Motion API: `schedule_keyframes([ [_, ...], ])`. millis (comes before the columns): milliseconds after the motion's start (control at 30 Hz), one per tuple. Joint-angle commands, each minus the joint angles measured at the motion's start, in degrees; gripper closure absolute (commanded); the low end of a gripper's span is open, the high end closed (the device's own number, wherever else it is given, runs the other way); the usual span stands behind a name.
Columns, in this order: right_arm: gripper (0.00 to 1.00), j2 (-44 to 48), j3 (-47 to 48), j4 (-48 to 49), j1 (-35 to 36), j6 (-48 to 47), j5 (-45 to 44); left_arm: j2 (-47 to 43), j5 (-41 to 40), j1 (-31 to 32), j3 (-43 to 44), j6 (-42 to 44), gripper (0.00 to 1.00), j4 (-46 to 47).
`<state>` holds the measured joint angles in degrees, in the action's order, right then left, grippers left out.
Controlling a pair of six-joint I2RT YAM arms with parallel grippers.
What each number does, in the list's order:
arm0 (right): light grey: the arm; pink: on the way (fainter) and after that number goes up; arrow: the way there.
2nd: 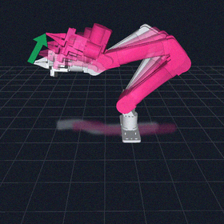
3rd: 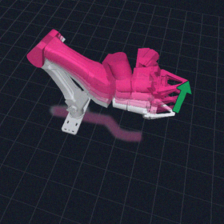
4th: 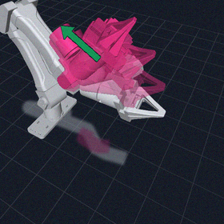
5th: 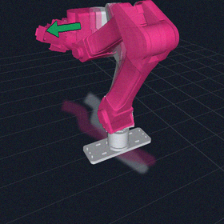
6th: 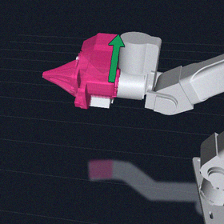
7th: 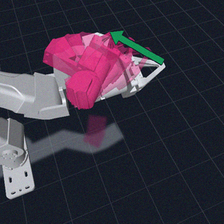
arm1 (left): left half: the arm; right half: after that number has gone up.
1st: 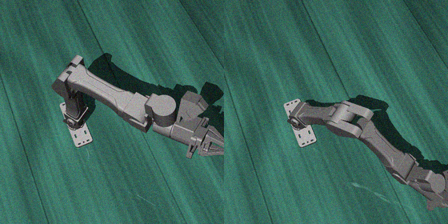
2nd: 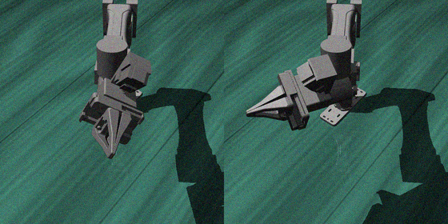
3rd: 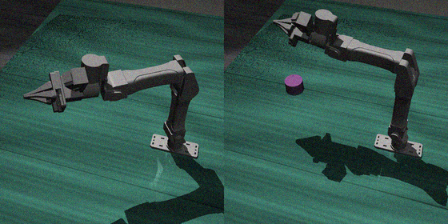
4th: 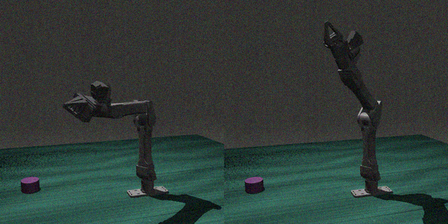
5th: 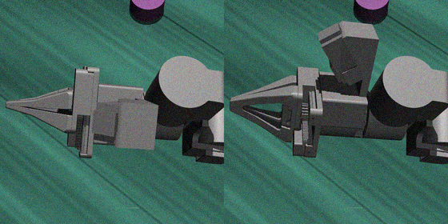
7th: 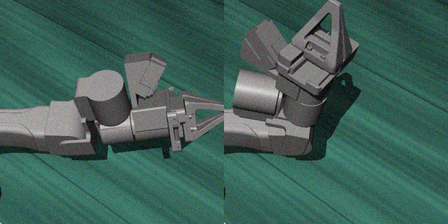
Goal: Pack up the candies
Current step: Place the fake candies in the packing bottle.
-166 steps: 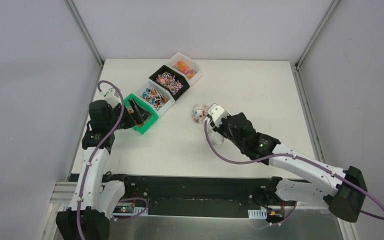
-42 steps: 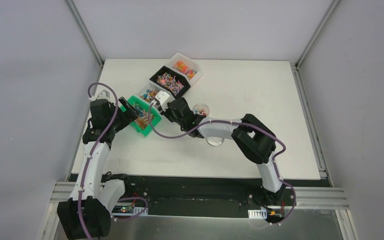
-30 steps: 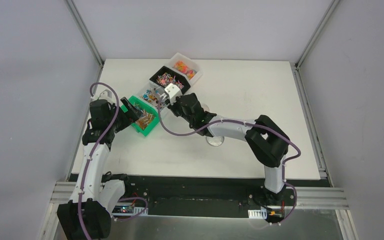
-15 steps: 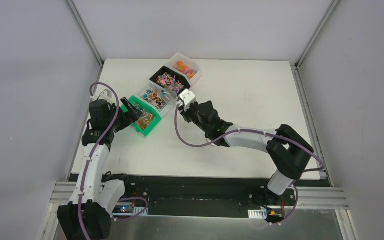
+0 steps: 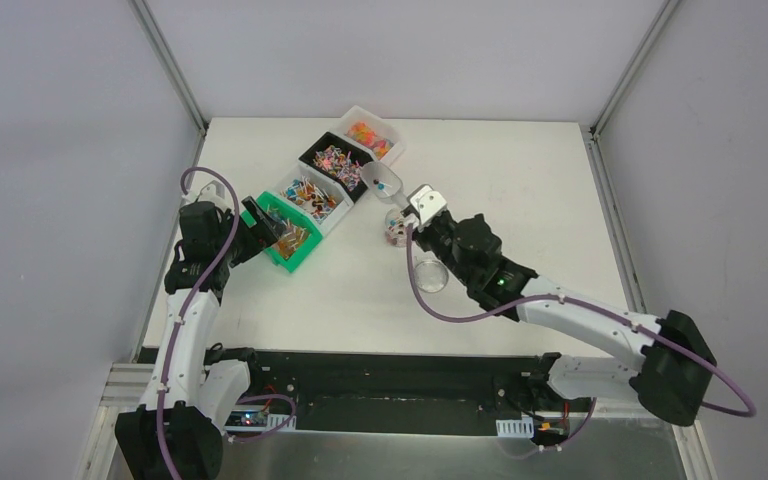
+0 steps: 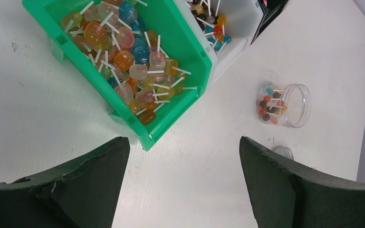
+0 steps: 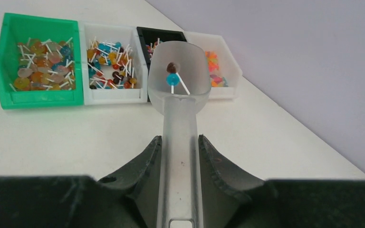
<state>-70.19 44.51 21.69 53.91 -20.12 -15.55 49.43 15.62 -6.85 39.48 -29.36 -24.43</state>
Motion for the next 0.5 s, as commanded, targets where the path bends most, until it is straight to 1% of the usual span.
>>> schedule_keyframes([
  [0, 1.0, 7.01, 1.26, -12.39, -0.25, -4.23, -4.87, -1.34, 1.69, -0.12, -0.26, 0.76, 0.12, 1.66],
  [133, 1.0, 7.86, 4.79, -26.77, -0.22, -5.51, -5.61, -1.27, 1.87, -0.1, -0.59, 0.29, 0.12, 2.05],
  [233, 1.0, 6.32, 7.9, -34.17, -0.16, -6.07, -5.61, -1.49, 1.83, -0.15, -0.55, 0.27, 0.12, 2.01],
  [333, 1.0, 4.34, 10.39, -38.2, -0.19, -6.62, -6.55, -1.58, 1.85, -0.11, -0.55, 0.35, 0.12, 2.08],
  [467, 1.0, 2.04, 12.38, -40.37, -0.12, -7.13, -8.13, -2.04, 1.3, -0.13, -0.59, 0.13, 0.12, 2.04],
])
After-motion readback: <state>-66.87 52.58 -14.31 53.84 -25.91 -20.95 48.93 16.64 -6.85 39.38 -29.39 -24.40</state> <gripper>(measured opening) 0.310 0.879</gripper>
